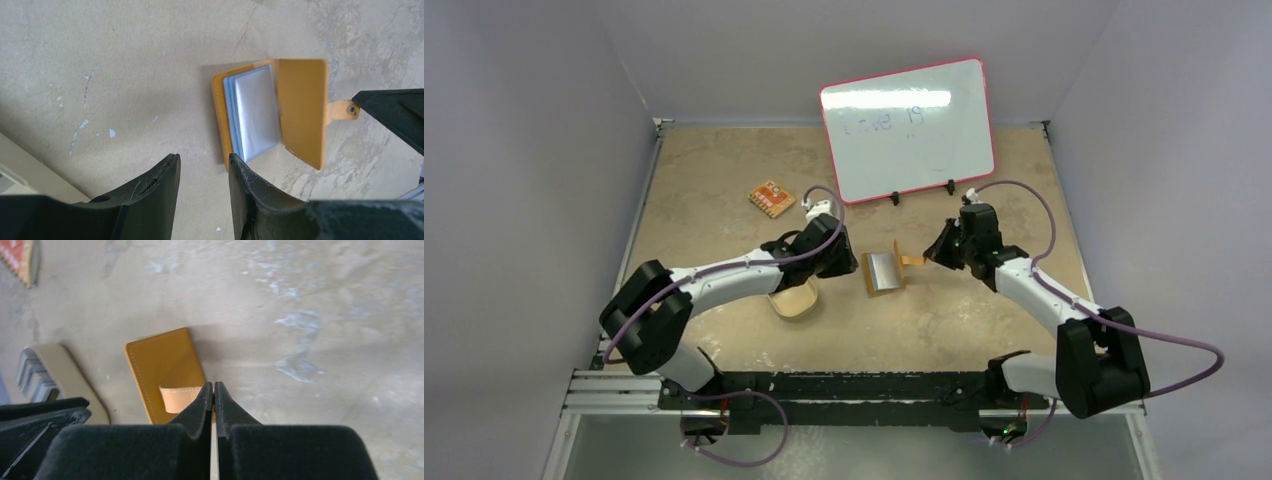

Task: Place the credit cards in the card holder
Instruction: Open the card holder at the center of the board.

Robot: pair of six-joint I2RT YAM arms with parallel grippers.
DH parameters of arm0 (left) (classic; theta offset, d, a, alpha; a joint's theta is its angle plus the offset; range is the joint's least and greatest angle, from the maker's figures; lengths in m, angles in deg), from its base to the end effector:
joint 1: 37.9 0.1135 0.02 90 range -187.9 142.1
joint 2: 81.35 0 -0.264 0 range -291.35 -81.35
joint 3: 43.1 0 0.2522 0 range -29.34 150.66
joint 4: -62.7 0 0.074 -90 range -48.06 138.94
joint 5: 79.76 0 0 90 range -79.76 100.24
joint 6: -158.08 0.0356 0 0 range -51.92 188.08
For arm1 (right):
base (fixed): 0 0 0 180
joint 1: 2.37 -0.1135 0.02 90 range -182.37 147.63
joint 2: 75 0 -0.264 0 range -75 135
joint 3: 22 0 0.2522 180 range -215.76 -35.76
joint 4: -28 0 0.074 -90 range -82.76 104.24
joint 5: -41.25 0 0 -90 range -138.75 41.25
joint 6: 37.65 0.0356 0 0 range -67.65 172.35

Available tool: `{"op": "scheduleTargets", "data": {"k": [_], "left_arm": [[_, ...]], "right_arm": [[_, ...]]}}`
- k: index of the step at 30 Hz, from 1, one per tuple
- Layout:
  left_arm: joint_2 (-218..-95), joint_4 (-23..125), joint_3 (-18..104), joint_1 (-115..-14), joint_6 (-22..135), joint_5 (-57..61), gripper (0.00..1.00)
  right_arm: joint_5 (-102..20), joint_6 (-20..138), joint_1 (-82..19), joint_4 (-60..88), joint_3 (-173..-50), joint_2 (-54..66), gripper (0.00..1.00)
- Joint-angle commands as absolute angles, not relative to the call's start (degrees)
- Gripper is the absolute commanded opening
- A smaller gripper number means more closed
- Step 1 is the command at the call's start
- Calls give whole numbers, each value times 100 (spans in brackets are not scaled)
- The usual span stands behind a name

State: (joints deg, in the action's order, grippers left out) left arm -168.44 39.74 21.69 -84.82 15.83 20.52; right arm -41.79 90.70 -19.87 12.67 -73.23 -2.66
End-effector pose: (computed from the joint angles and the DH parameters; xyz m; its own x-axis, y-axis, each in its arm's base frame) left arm 0.2209 -0.2270 0.2040 -0.7974 -0.2863 -0.5312 0.0039 0.8778 -0.4790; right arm 0.2497 0.0832 0.2093 -0.6871 0.4291 -0.5862 0.0445 0.8303 0.5556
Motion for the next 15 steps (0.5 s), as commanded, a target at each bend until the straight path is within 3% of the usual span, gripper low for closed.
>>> {"op": "scheduleTargets", "data": {"k": [1, 15], "left_arm": [[-17068, 4323, 2427, -8464, 1620, 1738, 39], [-17895, 5068, 2608, -8466, 1710, 1226, 42]], "right_arm": [[-4594, 8883, -1785, 936, -7295, -408, 0], [-4819, 8894, -1740, 928, -7195, -330, 0]]}}
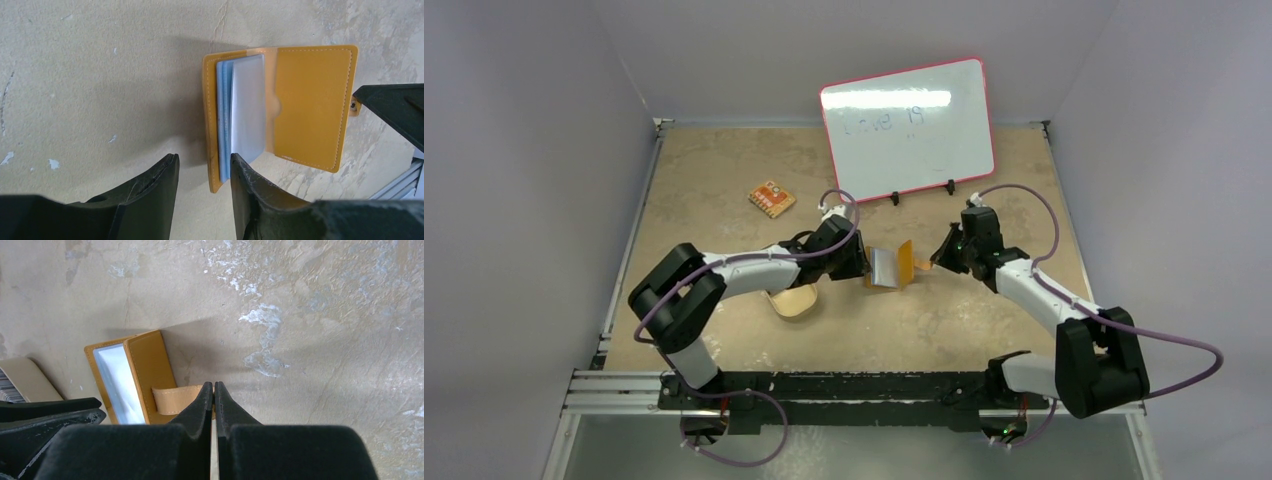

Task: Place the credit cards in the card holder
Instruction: Open the card holder at the center of the board.

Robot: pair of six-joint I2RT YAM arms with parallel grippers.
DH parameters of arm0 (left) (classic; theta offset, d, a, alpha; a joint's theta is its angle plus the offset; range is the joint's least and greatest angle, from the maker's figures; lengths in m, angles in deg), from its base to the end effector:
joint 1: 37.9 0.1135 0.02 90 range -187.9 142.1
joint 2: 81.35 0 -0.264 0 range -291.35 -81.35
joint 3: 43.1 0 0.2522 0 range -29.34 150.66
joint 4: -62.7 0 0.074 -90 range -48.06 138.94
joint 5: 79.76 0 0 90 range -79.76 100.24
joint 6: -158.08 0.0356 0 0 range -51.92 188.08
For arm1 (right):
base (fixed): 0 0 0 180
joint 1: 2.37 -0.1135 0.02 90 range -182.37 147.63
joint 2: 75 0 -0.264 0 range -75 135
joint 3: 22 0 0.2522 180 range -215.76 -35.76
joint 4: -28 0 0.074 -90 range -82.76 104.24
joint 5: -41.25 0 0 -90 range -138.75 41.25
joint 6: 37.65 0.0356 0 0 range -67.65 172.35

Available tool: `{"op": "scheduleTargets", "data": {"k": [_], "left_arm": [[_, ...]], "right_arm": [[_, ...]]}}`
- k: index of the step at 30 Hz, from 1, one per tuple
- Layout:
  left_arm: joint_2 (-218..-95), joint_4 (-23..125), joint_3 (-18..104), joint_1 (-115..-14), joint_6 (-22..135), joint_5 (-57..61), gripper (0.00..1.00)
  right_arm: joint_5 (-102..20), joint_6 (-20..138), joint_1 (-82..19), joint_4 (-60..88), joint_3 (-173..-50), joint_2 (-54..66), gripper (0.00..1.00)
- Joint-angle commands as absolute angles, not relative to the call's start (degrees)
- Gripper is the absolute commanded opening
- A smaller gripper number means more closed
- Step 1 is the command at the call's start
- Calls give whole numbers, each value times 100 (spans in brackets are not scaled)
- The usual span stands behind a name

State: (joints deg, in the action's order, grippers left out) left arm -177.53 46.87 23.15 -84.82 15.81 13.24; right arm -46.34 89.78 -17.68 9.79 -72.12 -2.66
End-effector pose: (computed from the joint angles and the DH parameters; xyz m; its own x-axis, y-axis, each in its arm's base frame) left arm 0.2359 -0.2496 0.1716 -0.8566 -0.2403 -0.4566 0.0441 0.8476 -0.5288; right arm 0.2473 0.0692 0.1986 -0.6758 0.4446 -0.5879 0.1462 0.8626 0.4843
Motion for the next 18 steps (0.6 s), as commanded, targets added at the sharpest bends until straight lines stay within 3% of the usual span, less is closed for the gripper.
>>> {"op": "scheduleTargets", "data": {"k": [1, 11, 13, 18], "left_arm": [[-17947, 5076, 2620, -8460, 1710, 1226, 42], [-18041, 5330, 2551, -8464, 1719, 1074, 36], [-17977, 5534, 2462, -8466, 1631, 914, 31], [-17901, 5963, 2359, -8464, 1491, 476, 2]], "right_arm": [[-4834, 8892, -1730, 905, -7191, -328, 0], [-4922, 8875, -1650, 909, -7124, -283, 0], [-4931, 8866, -1640, 921, -7118, -268, 0], [-4905, 8841, -1639, 883, -7142, -355, 1]]}}
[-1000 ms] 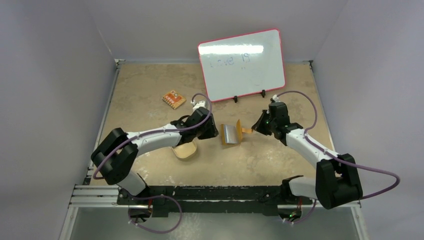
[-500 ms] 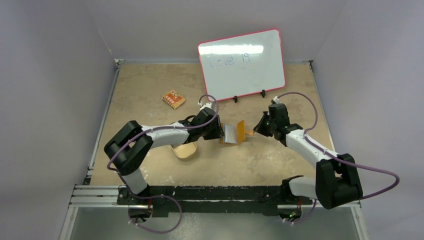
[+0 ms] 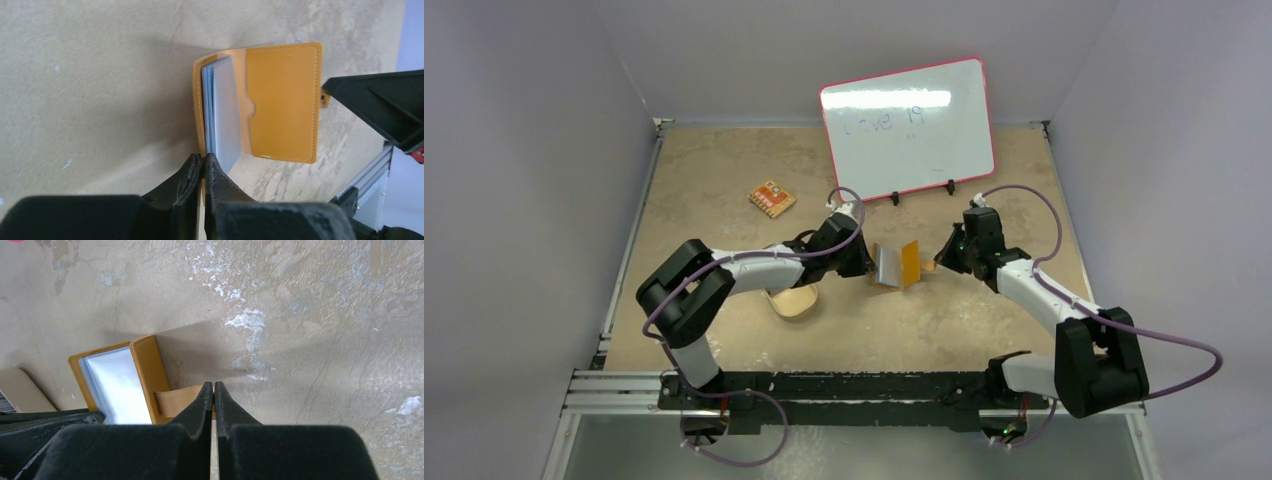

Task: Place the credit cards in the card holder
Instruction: Open the card holder at the center of the board.

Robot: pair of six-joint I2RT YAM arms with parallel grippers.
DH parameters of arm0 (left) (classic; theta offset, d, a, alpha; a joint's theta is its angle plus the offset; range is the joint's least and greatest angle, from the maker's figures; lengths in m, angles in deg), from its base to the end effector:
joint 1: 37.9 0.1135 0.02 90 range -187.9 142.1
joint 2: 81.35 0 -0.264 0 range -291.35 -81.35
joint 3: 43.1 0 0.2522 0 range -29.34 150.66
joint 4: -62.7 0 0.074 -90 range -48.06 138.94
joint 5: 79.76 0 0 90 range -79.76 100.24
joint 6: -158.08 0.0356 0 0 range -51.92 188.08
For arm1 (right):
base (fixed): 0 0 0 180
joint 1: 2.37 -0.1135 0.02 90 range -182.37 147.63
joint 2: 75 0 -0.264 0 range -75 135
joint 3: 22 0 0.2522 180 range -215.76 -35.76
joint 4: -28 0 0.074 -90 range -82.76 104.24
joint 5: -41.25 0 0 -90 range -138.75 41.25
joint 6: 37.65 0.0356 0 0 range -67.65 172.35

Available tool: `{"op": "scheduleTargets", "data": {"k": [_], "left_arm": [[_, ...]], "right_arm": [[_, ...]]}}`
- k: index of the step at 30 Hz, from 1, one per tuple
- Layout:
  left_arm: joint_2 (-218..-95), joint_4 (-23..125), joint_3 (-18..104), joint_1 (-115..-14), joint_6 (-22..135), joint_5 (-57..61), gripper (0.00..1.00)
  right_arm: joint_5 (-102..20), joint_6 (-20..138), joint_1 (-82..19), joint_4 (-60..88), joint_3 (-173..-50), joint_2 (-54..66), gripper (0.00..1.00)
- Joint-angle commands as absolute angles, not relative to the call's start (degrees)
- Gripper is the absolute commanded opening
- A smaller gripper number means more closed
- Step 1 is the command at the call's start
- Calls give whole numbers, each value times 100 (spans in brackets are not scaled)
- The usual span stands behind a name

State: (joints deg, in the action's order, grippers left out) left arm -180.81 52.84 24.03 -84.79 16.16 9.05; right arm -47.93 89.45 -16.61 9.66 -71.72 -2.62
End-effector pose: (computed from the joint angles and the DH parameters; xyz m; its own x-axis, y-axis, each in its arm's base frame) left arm 0.2439 -0.2616 0.1654 -0.8659 -0.2266 -0.4460 0.0954 0.8004 -0.5918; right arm 0.2476 0.0634 0.1960 -0.6619 0.4543 -0.5963 0.1791 0.8682 0.4627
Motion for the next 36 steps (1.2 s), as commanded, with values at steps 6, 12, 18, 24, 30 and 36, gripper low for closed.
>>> {"op": "scheduleTargets", "data": {"k": [6, 12, 18, 24, 30, 36], "left_arm": [[-17667, 5920, 2321, -8466, 1442, 391, 0], [-17302, 5451, 2332, -8482, 1548, 791, 0], [-17066, 4449, 2826, -8755, 1980, 1516, 0], [-17138, 4136, 3069, -8920, 2031, 1576, 0], [-17207, 4371, 2812, -8913, 1906, 1580, 0], [-17374, 4389, 2691, -8880, 1896, 1719, 0]], "right_arm": [[-4971, 8665, -1654, 315, -7611, -748, 34], [-4391, 8775, -1743, 82, -7982, -1445, 53], [-4073, 9216, -2619, 631, -8101, -1313, 56], [-3844, 9327, -2769, 1309, -7782, -841, 56], [-3753, 9348, -2800, 1641, -7527, -243, 47], [-3707, 9366, -2805, 1829, -7373, -121, 44]]}}
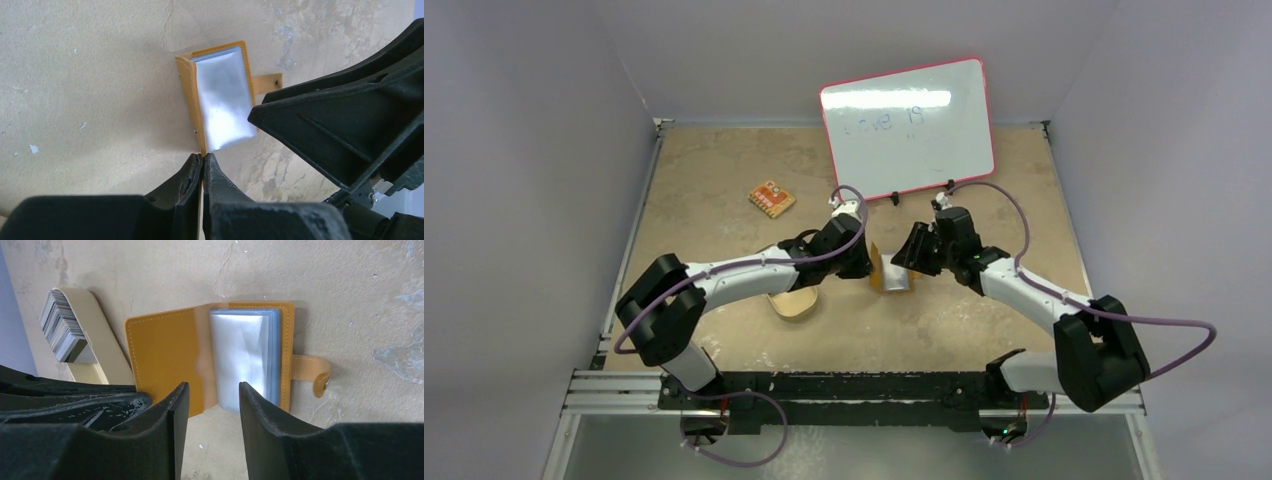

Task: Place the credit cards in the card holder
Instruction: Open the card holder at the center of the board.

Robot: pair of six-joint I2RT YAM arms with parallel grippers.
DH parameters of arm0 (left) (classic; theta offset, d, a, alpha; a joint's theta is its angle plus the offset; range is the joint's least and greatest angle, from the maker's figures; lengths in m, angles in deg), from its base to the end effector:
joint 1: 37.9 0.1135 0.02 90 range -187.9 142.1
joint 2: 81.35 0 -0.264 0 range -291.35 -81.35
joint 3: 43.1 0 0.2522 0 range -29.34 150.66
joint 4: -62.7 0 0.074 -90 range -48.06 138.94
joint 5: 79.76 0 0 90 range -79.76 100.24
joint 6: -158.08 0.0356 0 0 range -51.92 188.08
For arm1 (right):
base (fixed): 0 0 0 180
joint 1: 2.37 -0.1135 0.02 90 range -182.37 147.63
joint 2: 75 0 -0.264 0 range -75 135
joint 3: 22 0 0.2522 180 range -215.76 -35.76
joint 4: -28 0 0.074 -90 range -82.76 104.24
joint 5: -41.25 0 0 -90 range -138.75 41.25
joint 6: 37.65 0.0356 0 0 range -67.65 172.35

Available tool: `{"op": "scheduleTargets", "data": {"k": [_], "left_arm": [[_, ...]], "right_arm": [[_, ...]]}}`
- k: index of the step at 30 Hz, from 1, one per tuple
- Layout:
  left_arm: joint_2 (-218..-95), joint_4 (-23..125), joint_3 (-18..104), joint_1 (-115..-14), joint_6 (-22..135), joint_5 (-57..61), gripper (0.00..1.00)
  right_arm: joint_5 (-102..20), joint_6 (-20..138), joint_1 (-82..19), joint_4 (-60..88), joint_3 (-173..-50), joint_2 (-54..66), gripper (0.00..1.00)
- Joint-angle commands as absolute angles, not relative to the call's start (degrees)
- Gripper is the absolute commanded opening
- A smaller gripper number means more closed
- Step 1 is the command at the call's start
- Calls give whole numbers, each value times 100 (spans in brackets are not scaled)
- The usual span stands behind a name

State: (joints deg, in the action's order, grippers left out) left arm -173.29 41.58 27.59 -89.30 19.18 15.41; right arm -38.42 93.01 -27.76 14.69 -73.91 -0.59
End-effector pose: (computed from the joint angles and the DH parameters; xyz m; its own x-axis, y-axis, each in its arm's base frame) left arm 0.2177 -0.2675 0.2122 -0.8316 -0.1612 -0.5314 0.1675 0.8395 -0.5168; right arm 0.2416 0.1217 0.2075 -0.7614 0.3482 -0.5468 -0.0752 0.7904 0.6080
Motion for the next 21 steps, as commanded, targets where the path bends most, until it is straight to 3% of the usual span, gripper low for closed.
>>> {"op": "scheduleTargets", "data": {"k": [1, 5, 21], "left_arm": [[-17388, 4382, 2669, -8879, 1881, 1771, 0], [-17370, 4440, 2553, -8859, 1856, 1832, 0], [-17303, 4565, 2397, -8849, 1840, 1832, 0]], "right_arm": [[-3822, 9357, -2805, 1722, -7404, -130, 46], [-4145, 9264, -2804, 1631, -7381, -39, 52], [-3714, 9404, -2802, 2278, -7198, 497, 51]]}}
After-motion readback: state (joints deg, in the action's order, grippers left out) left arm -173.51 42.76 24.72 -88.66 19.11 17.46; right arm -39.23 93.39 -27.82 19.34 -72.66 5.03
